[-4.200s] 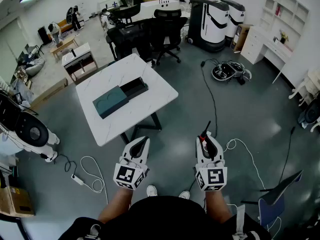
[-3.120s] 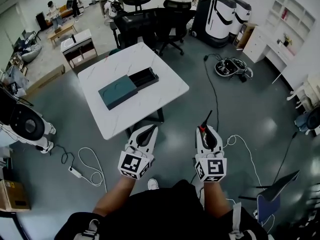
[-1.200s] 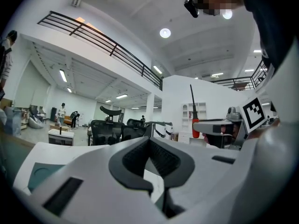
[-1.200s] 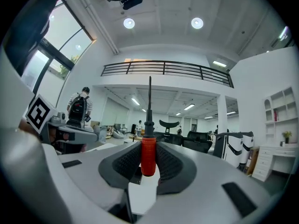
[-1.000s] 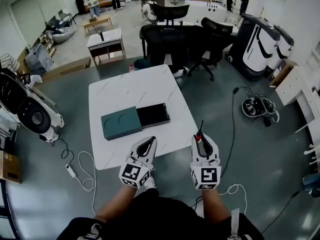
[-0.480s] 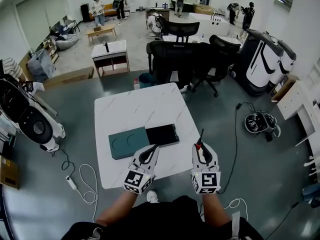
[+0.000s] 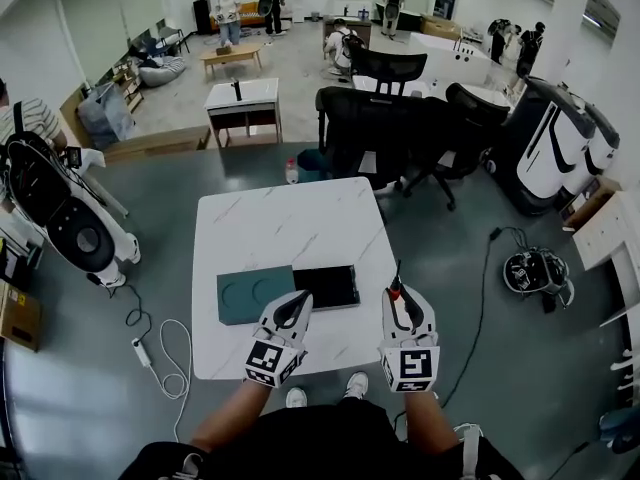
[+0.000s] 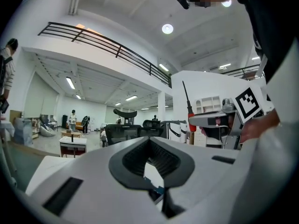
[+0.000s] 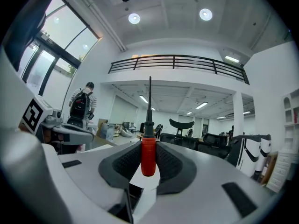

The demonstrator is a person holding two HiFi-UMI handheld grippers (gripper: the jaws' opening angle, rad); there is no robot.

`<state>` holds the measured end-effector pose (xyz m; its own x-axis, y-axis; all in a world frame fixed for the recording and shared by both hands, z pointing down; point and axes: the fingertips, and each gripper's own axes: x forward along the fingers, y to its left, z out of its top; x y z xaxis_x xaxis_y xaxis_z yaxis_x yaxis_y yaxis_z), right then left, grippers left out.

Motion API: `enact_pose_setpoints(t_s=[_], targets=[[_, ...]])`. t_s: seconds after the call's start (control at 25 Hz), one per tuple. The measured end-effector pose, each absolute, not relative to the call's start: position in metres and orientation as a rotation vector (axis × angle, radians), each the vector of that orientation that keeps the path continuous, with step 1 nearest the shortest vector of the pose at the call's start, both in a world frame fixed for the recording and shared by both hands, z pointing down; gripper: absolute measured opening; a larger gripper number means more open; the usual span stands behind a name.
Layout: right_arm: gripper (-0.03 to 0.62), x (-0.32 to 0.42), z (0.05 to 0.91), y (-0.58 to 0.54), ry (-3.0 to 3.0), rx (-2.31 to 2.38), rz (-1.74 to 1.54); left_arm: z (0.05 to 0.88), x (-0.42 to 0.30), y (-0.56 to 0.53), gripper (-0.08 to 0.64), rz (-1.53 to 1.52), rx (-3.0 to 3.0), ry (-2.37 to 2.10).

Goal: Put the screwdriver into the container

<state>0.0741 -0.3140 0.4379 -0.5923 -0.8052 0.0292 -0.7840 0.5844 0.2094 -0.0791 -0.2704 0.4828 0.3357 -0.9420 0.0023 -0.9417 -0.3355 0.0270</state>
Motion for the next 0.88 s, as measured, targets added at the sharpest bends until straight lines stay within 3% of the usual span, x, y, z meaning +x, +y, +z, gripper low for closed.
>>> enact_pose_setpoints(t_s=[0.48, 0.88], targets=[[0.104, 0.094, 0.446, -0.37, -2.88, 1.116, -0.08, 0.492, -0.057, -0.315, 0.006, 0.013, 2.335, -2.018], [0.104, 0.063, 0.471, -0.4, -2.919, 0.927, -0.05, 0.506, -0.083, -0.31, 0.006, 0.082, 2.176, -2.148]])
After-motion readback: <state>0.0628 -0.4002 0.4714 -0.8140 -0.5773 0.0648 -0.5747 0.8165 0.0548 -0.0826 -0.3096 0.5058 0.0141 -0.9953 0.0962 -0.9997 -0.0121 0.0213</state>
